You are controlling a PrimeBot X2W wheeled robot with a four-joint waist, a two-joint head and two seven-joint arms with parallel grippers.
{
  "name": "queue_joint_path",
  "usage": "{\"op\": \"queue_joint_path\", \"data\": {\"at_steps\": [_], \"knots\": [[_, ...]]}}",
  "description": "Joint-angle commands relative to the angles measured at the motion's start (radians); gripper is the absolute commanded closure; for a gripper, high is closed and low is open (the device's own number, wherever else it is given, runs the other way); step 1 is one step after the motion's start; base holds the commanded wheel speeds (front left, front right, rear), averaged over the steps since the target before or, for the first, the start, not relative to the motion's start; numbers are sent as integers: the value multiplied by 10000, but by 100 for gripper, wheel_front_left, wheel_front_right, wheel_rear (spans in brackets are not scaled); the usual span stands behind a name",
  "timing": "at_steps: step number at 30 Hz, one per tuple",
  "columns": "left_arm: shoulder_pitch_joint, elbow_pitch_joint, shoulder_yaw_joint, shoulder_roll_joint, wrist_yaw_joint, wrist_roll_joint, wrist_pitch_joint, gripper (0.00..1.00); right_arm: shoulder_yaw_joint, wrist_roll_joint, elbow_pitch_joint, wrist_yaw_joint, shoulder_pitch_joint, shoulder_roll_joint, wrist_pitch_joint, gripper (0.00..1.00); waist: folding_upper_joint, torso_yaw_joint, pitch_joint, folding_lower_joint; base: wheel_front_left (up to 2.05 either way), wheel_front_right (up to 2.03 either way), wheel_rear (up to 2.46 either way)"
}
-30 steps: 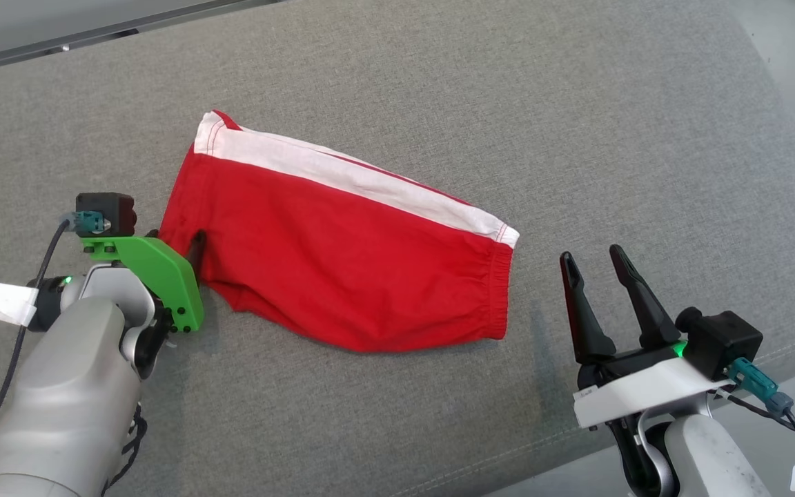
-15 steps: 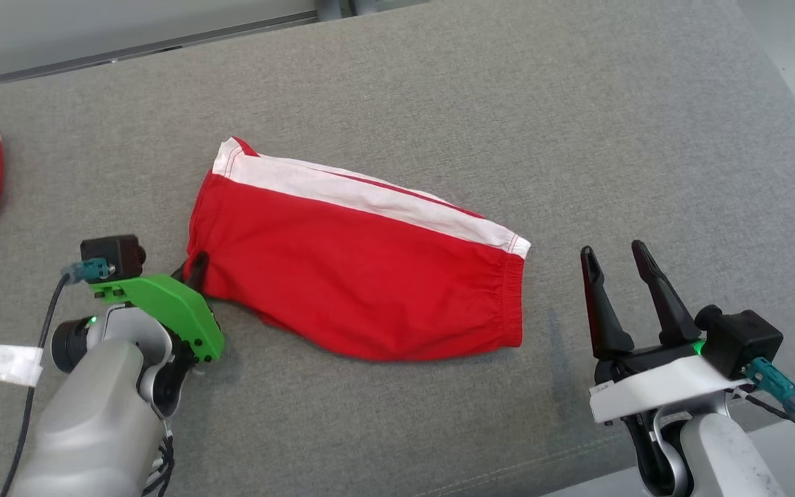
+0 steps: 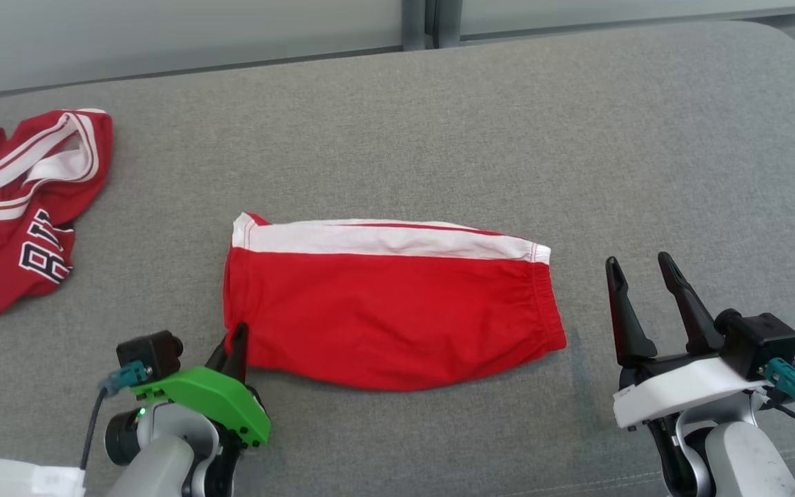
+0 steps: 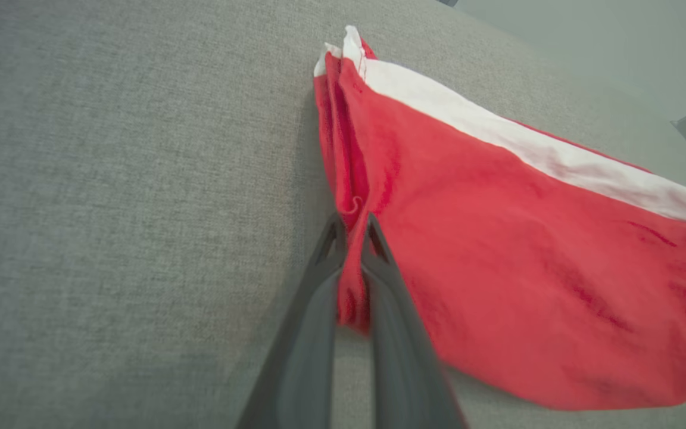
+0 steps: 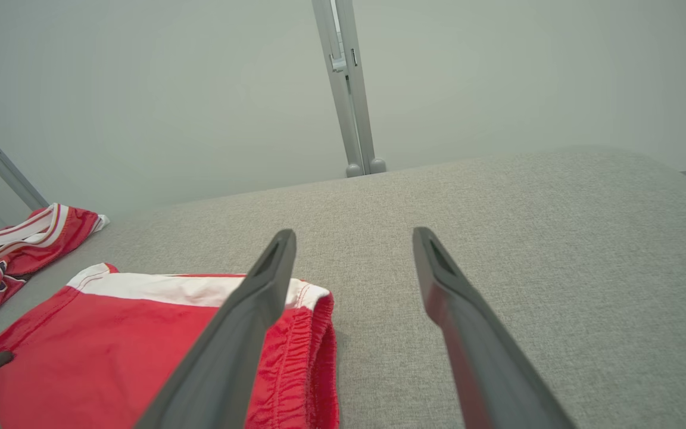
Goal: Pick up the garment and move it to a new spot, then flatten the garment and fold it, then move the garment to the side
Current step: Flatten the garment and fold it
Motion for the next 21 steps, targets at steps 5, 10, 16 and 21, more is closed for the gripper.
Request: {"op": "queue_joint_path", "data": {"at_steps": [5,10,16,21], "knots": [[1006,-1018,-1,76,578,-98,-39,100,-54,-118,-79,-10,292,-39,201,0,1,437,-504,0,0,0,0],[1502,-1454,-46,148,935,-23,-84,100,31,-106,-122,-10,332,-32,333,0,1,392,-655,0,0,0,0],[1684,-1578,-41,296,1233,331,-571,0,-56,-148,-84,-10,520,-62,523,0,1,304,-846,0,0,0,0],[1585,-2079,48,476,1441,1027,-965,0,-129,-152,-59,-10,659,-49,593,0,1,372,-1003,0,0,0,0]]}}
